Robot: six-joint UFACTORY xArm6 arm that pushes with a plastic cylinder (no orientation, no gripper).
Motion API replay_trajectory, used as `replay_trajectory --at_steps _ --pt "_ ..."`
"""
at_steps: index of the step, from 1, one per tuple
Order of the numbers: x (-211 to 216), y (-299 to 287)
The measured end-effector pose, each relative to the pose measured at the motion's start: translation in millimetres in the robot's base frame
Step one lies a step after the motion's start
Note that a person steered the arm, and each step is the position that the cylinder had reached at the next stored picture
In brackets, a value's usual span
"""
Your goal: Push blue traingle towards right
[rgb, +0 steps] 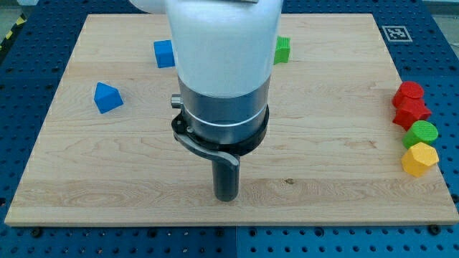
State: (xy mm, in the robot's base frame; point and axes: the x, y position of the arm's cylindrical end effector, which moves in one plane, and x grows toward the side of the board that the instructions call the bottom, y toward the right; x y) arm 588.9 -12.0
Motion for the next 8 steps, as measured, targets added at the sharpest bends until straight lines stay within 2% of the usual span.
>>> replay_trajectory --at_steps 1,3,5,8 --pt "-1.5 -11.7" --pt "-10.3 -105.7" --pt "-51.7 -194.4" --pt "-74.5 -243.5"
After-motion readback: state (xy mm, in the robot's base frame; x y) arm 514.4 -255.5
